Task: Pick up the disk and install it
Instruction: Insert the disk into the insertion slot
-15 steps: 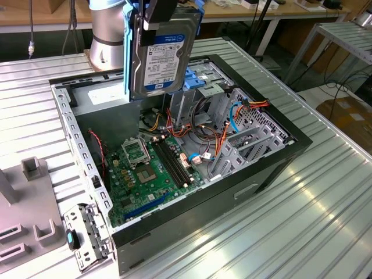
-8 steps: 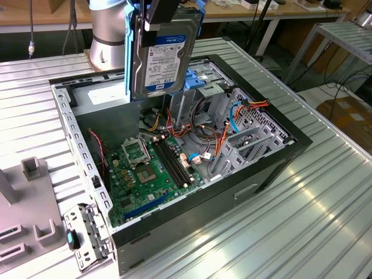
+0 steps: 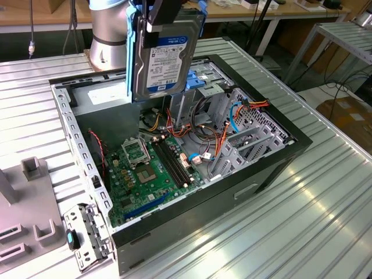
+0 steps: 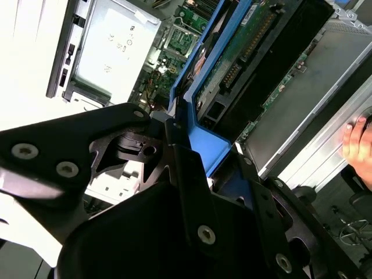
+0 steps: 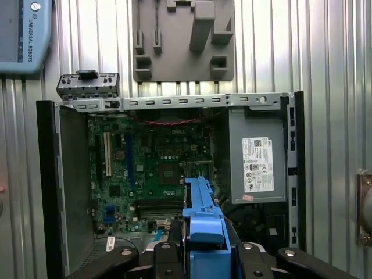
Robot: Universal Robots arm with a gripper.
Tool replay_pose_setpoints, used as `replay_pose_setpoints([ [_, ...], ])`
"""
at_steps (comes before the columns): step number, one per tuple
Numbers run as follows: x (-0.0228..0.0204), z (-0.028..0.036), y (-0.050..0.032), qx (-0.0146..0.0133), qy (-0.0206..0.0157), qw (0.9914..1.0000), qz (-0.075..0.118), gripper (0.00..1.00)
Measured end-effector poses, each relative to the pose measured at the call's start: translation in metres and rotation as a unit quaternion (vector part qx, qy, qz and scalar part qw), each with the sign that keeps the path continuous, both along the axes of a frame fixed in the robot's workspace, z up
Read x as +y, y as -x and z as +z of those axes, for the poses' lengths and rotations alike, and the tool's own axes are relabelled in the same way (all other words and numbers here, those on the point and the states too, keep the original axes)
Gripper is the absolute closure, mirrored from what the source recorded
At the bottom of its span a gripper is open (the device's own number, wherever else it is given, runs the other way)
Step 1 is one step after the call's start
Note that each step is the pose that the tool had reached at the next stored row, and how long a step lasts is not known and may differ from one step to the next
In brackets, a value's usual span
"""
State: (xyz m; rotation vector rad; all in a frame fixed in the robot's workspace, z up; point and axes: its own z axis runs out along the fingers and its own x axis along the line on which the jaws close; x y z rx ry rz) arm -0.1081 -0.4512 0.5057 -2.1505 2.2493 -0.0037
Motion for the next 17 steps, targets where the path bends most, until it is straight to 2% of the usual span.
replay_pose_setpoints([
  [17,-0.0065,0.0000,-0.0016,0.0000,0.0001,1.00000,0.000,0.63],
])
